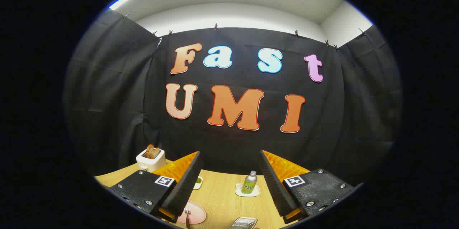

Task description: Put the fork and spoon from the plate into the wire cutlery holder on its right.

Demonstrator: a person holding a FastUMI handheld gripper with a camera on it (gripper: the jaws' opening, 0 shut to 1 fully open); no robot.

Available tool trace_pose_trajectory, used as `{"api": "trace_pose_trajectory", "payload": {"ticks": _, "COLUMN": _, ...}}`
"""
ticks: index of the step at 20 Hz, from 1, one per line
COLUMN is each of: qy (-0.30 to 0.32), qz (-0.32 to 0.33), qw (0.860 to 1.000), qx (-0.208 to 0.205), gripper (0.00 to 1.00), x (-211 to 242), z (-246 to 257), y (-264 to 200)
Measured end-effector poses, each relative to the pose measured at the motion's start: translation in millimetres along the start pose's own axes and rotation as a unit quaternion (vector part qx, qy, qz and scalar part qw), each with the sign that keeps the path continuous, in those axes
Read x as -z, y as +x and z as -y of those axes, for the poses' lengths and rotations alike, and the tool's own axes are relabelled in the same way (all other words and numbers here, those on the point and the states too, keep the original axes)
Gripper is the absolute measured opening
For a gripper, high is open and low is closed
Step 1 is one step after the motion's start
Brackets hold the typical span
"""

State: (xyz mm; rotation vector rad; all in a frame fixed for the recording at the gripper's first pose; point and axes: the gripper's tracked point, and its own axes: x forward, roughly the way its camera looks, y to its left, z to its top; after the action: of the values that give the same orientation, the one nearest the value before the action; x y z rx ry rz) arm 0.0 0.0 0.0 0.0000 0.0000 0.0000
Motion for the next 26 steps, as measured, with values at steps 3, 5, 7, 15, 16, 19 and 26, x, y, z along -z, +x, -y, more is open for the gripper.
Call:
{"api": "trace_pose_trajectory", "payload": {"ticks": 3, "qy": 0.012, "qz": 0.038, "qw": 0.999, "qx": -0.002, "gripper": 0.98, "x": -20.9, "z": 4.6, "y": 1.7}}
{"api": "trace_pose_trajectory", "payload": {"ticks": 5, "qy": 0.009, "qz": 0.045, "qw": 0.999, "qx": -0.004, "gripper": 0.98, "x": -21.4, "z": 5.0, "y": 4.0}}
{"api": "trace_pose_trajectory", "payload": {"ticks": 7, "qy": 0.005, "qz": 0.038, "qw": 0.999, "qx": 0.0, "gripper": 0.98, "x": -14.0, "z": 10.0, "y": 6.4}}
{"api": "trace_pose_trajectory", "payload": {"ticks": 15, "qy": 0.035, "qz": 0.006, "qw": 0.999, "qx": -0.032, "gripper": 0.98, "x": 9.7, "z": -8.5, "y": 22.8}}
{"api": "trace_pose_trajectory", "payload": {"ticks": 16, "qy": 0.035, "qz": 0.006, "qw": 0.999, "qx": -0.032, "gripper": 0.98, "x": 10.2, "z": -9.3, "y": 24.5}}
{"api": "trace_pose_trajectory", "payload": {"ticks": 19, "qy": 0.039, "qz": 0.007, "qw": 0.998, "qx": -0.04, "gripper": 0.99, "x": 11.7, "z": -18.9, "y": 23.1}}
{"api": "trace_pose_trajectory", "payload": {"ticks": 26, "qy": 0.023, "qz": -0.031, "qw": 0.997, "qx": -0.06, "gripper": 0.99, "x": 60.9, "z": -41.1, "y": 22.3}}
